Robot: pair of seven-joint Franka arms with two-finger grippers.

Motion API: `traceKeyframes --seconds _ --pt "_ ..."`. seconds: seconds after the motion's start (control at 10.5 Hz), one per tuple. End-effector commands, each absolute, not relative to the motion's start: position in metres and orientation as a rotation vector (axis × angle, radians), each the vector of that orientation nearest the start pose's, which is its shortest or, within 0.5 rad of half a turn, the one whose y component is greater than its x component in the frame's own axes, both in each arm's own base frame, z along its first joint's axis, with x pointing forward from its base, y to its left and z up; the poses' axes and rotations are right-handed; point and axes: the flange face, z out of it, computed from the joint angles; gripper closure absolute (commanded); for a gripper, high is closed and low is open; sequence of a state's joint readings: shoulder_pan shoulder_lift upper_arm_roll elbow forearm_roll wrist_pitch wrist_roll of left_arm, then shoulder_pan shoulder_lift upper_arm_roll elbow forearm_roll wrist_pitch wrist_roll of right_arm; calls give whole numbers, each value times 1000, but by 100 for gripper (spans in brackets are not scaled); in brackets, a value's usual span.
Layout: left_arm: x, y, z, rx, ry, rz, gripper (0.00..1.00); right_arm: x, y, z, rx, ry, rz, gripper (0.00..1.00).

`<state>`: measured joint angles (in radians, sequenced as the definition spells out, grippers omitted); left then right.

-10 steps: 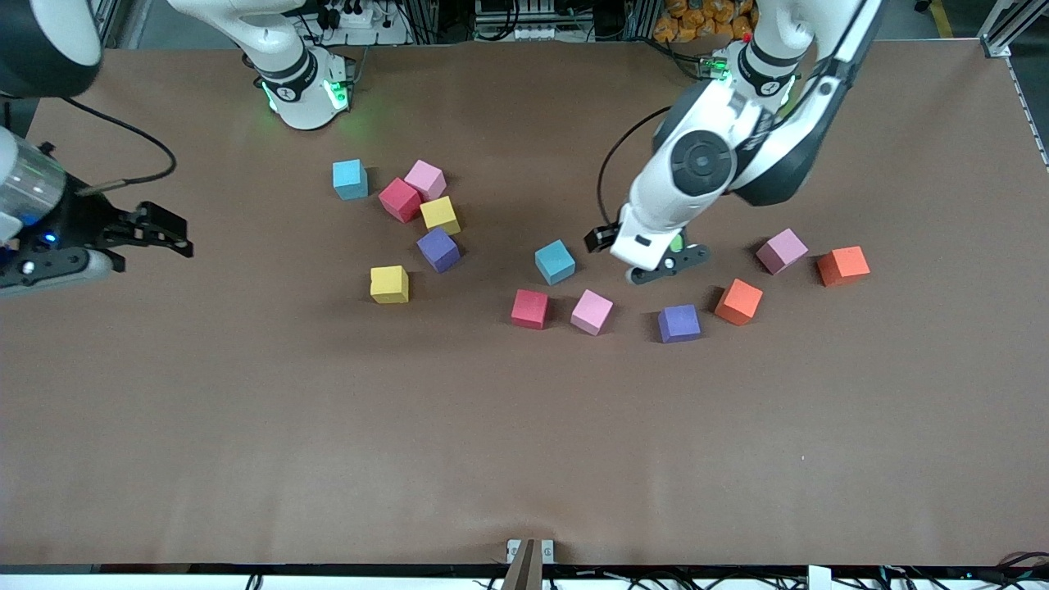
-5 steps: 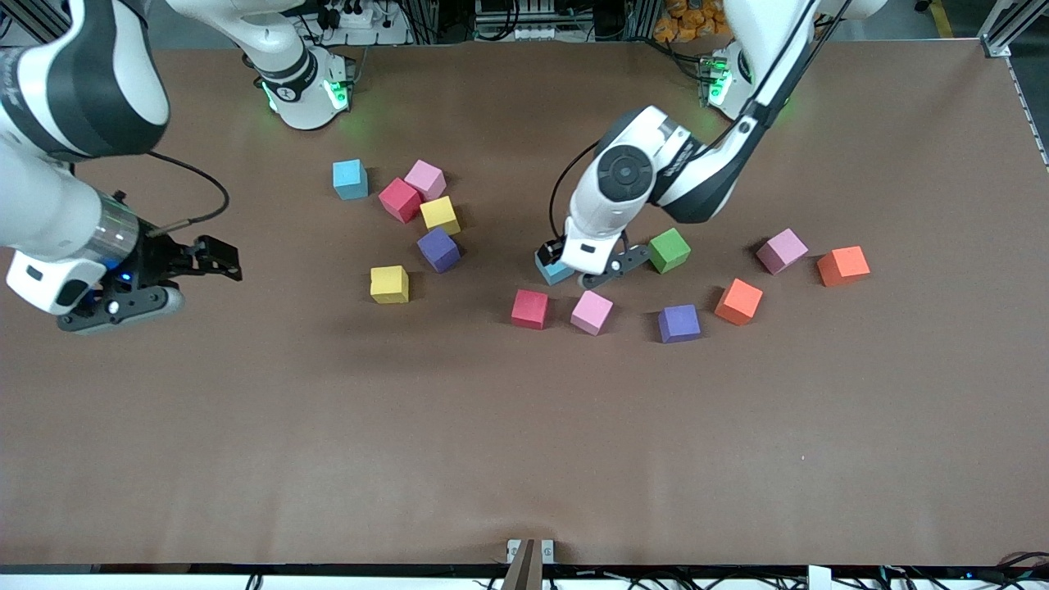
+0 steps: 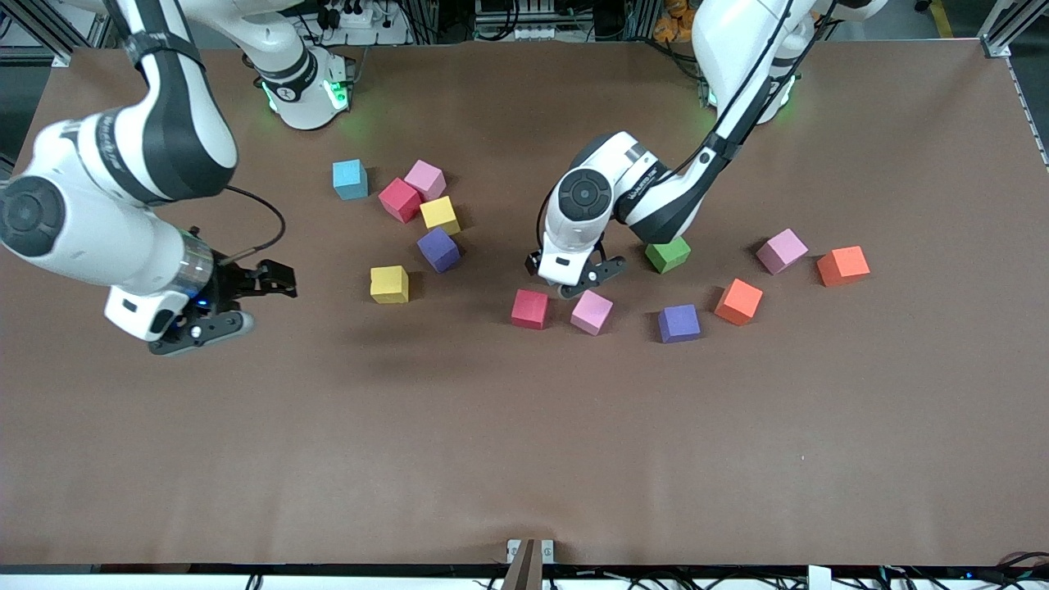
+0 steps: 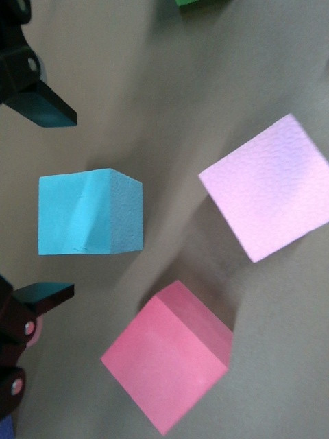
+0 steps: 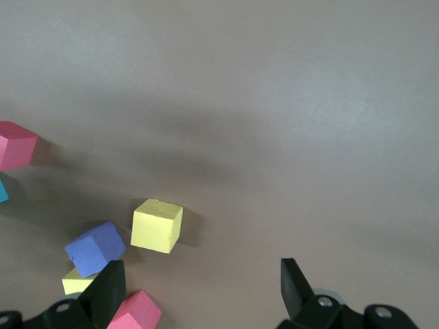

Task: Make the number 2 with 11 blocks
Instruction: 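Grasp the cyan block with the left gripper while the right gripper grasps yellow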

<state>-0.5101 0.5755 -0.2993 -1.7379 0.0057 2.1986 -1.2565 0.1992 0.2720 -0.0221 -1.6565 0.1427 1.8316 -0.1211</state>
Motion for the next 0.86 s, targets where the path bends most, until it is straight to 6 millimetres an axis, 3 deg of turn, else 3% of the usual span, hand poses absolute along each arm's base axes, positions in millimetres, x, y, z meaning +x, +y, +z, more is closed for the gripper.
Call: traceKeyframes --seconds 0.0,0.29,0.77 --pt "465 -472 240 -3030 -758 269 0 601 145 413 -2987 -321 159 0" --pt "466 -474 230 -3046 -770 263 0 586 150 392 -2967 -303 157 0" --pt "460 -476 210 -3044 -748 264 0 587 149 388 -2981 -353 186 0"
